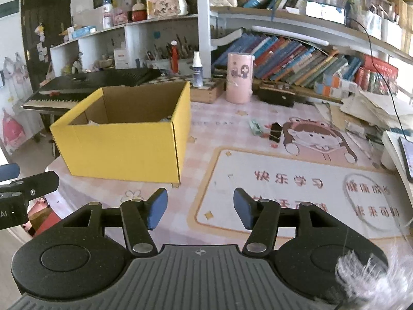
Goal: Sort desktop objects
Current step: 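Withdraw both grippers from the box and move toward the clips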
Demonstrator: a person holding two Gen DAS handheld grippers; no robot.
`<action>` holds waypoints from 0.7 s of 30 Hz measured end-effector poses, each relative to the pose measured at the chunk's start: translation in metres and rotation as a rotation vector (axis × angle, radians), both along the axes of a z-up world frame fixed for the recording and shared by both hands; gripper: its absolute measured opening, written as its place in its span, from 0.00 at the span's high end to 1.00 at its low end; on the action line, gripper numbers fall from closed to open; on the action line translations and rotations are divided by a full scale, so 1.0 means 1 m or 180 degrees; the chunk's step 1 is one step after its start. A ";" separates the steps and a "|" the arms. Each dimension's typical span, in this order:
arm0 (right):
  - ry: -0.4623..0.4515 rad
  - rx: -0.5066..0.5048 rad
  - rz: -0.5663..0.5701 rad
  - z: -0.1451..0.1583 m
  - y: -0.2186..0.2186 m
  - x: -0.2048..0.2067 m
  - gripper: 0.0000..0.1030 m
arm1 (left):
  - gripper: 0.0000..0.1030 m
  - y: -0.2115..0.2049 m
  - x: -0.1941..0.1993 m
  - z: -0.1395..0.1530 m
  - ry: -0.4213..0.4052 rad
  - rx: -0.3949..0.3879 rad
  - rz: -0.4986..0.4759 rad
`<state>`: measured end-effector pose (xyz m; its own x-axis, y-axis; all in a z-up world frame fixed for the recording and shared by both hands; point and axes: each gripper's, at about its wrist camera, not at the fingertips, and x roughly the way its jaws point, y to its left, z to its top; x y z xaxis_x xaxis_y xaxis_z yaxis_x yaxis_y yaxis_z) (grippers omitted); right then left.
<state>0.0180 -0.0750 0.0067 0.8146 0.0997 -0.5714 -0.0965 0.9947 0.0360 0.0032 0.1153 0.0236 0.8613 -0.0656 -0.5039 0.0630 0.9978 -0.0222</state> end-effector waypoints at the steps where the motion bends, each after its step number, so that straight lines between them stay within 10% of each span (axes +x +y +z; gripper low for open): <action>1: 0.0007 0.0003 -0.0013 -0.001 -0.001 -0.001 0.46 | 0.17 -0.002 0.000 -0.001 0.0007 0.0004 -0.0019; 21: 0.0258 -0.0062 -0.0087 -0.017 -0.078 0.036 0.43 | 0.17 -0.096 0.053 -0.012 0.0176 0.0072 -0.0254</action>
<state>0.0539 -0.1525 -0.0099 0.7679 0.0663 -0.6371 -0.0668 0.9975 0.0232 0.0563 0.0195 0.0119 0.8245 -0.1209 -0.5528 0.1416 0.9899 -0.0054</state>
